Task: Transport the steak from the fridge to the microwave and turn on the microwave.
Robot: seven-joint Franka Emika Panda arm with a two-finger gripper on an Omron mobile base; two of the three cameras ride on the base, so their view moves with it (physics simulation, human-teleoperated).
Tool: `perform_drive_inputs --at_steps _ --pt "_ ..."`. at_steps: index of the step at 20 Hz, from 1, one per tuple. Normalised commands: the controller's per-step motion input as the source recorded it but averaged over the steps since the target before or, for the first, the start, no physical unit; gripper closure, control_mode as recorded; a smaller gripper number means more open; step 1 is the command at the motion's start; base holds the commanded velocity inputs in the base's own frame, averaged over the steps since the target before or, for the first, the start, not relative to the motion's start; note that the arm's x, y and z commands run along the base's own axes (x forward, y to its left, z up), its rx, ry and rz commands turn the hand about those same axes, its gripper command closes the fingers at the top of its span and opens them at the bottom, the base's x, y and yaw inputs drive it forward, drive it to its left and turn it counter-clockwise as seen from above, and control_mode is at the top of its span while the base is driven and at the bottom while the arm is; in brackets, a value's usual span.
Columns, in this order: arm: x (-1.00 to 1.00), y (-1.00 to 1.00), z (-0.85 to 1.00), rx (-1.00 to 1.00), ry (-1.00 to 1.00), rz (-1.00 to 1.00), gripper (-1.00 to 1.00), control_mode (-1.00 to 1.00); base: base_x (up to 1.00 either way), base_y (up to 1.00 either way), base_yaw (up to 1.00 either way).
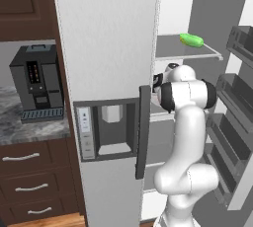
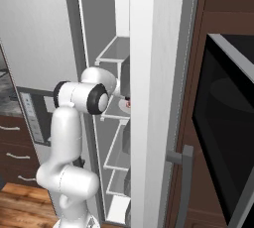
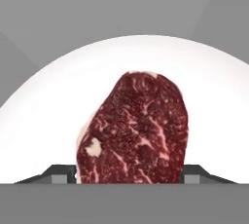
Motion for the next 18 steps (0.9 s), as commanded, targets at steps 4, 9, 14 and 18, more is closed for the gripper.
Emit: perform_drive_inputs --at_steps 4,9,14,18 --pt "-0.08 0.05 0.02 0.00 -0.10 0.02 1.00 -1.00 0.00 0.00 0.00" --pt "-0.06 0.05 0.11 0.00 -0.04 0.01 1.00 -1.00 0.00 0.00 0.00" --pt "-0.12 0.01 0.15 0.00 0.00 0.00 1.00 -1.00 0.00 0.00 0.00" --pt "-0.06 0.00 0.28 0.00 0.00 0.00 1.00 -1.00 0.00 0.00 0.00"
